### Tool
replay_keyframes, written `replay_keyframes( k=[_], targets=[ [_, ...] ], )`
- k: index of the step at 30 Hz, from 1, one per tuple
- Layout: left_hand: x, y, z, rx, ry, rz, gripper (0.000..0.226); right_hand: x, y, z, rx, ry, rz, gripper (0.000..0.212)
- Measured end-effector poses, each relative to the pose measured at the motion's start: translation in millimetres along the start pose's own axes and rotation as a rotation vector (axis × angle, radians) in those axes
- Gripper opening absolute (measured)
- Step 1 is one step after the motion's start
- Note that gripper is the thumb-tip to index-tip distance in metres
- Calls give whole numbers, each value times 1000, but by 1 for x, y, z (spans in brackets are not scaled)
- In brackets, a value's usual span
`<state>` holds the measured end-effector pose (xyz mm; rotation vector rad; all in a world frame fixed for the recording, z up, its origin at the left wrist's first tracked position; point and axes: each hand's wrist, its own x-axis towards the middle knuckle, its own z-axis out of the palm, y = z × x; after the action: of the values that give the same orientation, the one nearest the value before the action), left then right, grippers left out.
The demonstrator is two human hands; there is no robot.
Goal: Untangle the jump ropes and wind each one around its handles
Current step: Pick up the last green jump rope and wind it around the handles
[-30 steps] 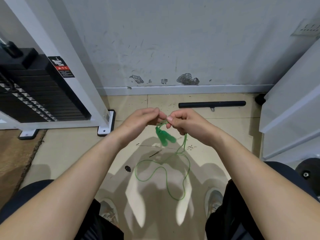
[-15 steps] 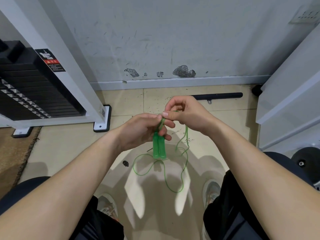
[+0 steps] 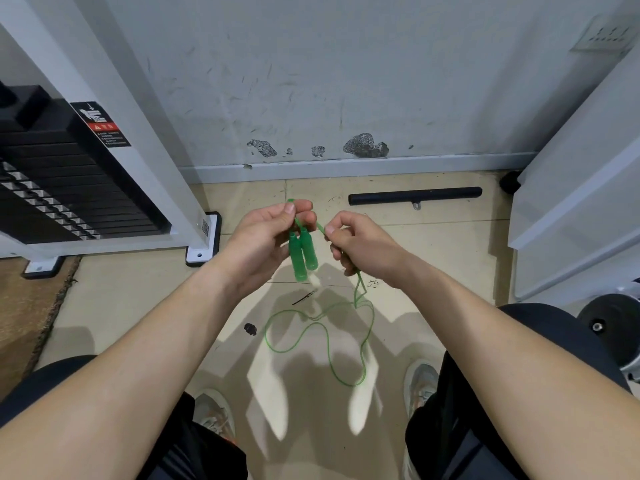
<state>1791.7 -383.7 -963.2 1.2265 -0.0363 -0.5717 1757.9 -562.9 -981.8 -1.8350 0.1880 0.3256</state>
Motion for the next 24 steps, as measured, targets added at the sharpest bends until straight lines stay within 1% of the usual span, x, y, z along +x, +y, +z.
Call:
replay_keyframes(
  k=[3,5,9,12,16,20,24],
  targets=[
    [3,-4,-5,141,109,44,20,-4,-5,7,-59,22,-49,10],
    [3,-8,-5,217,149,85,22,-6,-8,9,-37,18,-67,8],
    [0,-15,0,226,190,136,20,-11,-13,11,146,-36,-51,15],
    [0,-20,6,228,222,148,19,-12,-12,13,229,-66,-48,20],
    [1,-20,15,168,191,83,30,-9,-7,15,279,-37,-17,20],
    [4,-9,15,-12,116,-19,34,-5,-6,9,309,-4,2,20],
    [5,-2,11,-18,45,-57,39,-5,-7,7,331,-12,7,19]
  ],
)
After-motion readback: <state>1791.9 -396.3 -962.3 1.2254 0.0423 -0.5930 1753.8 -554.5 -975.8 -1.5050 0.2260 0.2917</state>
